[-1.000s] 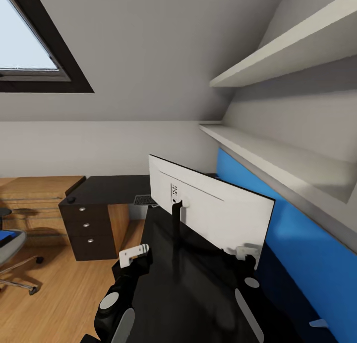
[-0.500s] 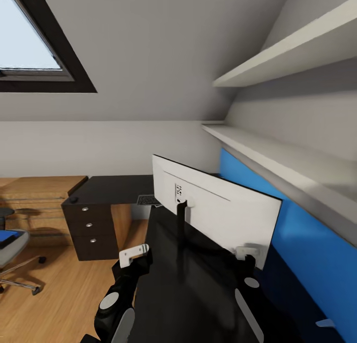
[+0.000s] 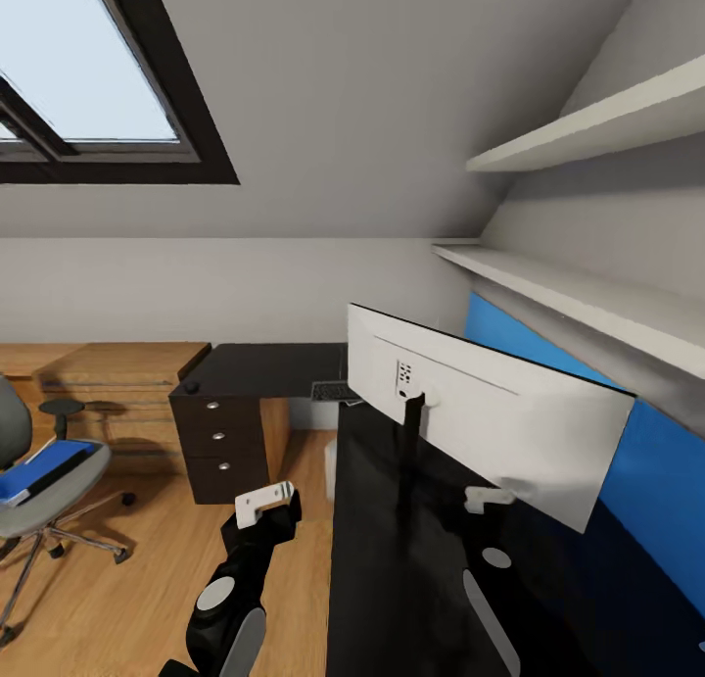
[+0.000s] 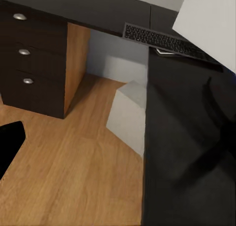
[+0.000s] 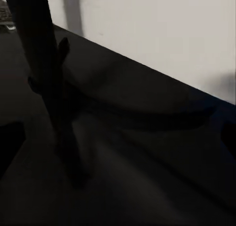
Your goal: In the bedroom, organize the workspace by keeping the computer under the desk, ensuring the monitor is on the desk, placing the keyboard on the desk next to the monitor, placing the mouse on the desk next to the keyboard, moving the folder from the swivel chair onto the desk next to the mouse, stacking the notebook on top of the folder with the pen on top of the notebook, and positioning the swivel chair next to the desk.
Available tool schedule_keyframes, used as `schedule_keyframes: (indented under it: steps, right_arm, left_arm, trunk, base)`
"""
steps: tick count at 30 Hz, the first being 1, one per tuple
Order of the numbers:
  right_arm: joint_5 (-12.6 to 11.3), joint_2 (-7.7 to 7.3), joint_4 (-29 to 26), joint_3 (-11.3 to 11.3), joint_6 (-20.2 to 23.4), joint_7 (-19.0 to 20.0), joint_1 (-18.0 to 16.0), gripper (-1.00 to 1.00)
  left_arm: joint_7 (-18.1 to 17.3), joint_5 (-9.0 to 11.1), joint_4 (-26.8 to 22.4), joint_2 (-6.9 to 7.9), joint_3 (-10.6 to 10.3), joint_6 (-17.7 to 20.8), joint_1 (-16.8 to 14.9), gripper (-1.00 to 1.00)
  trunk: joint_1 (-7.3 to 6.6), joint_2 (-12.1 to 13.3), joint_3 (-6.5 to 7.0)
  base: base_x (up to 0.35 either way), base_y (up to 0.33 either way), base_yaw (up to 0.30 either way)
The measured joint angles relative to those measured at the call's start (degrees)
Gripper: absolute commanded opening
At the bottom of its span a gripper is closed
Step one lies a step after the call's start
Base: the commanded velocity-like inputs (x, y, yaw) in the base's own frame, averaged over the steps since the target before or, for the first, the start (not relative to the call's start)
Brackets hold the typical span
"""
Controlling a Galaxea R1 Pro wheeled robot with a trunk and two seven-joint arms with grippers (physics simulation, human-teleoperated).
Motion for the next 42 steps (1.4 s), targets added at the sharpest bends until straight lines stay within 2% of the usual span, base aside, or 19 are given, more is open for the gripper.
schedule_keyframes:
  steps: [21,31,42]
  right_arm:
    - [0.0,0.0,0.0,0.1,0.1,0.0,0.0,1.0]
    - [0.0,-0.04,0.1,0.0,0.1,0.3,0.0,1.0]
    - [0.0,-0.09,0.1,0.0,0.1,0.3,0.0,1.0]
  left_arm:
    - [0.0,0.0,0.0,0.0,0.0,-0.1,0.0,1.0]
    - [0.1,0.0,0.0,0.0,0.0,-0.1,0.0,1.0]
    - [0.1,0.0,0.0,0.0,-0.1,-0.1,0.0,1.0]
  trunk:
    - [0.0,0.0,0.0]
    - [-0.01,0.0,0.0]
    - [-0.03,0.0,0.0]
  base:
    - [-0.004,0.316,0.259]
    - [0.047,0.323,0.033]
    - [0.192,0.299,0.0]
